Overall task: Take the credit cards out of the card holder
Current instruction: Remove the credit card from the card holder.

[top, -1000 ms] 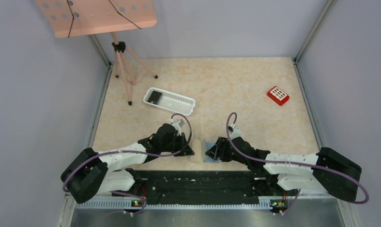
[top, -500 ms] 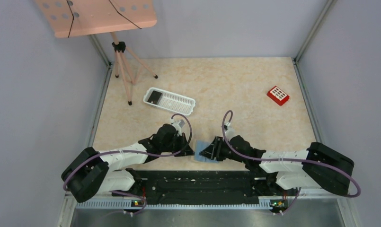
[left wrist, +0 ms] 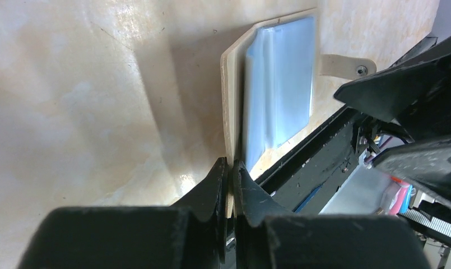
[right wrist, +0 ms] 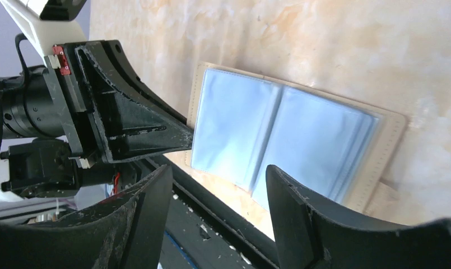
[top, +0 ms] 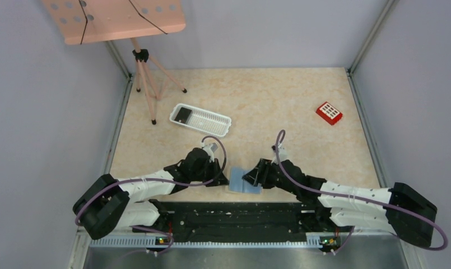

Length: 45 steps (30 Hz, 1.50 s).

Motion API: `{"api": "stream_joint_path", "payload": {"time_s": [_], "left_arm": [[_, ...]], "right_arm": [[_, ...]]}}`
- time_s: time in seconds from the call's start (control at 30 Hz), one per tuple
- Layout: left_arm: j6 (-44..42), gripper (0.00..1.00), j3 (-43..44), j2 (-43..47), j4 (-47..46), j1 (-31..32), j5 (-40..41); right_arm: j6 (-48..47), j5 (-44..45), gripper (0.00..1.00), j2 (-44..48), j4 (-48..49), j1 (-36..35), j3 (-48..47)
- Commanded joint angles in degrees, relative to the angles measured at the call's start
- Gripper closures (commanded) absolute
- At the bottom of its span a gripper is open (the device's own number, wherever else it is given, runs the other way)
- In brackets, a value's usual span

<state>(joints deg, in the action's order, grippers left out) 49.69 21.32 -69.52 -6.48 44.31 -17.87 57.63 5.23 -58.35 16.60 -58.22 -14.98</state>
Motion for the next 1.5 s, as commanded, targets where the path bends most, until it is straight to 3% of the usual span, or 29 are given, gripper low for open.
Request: {"api": "stream_joint_path", "payload": {"time_s": [0.0, 0.5, 0.97, 1.47], "left_arm": [[0.0, 0.91, 0.1, 0.6, -1.6, 0.2, 0.8], [0.6, 0.91, 1.0, 0.4, -1.0, 0.3, 0.3], [1.4, 0.91, 2.9, -2.1, -1.7, 1.5, 0.1], [1.9, 0.91, 3.2, -3.0, -2.0, 2.4, 1.0]], "right_arm": [[0.9, 7.0, 0.37, 4.6, -7.6, 0.4, 1.2], [0.9, 7.7, 0.39, 0.0, -3.6, 0.4, 3.4], [-2.0, -1.6, 0.42, -7.4, 9.5, 0.4, 1.3], [-2.6, -5.1, 0.48, -4.1, 13.0, 0.1, 1.0]]}}
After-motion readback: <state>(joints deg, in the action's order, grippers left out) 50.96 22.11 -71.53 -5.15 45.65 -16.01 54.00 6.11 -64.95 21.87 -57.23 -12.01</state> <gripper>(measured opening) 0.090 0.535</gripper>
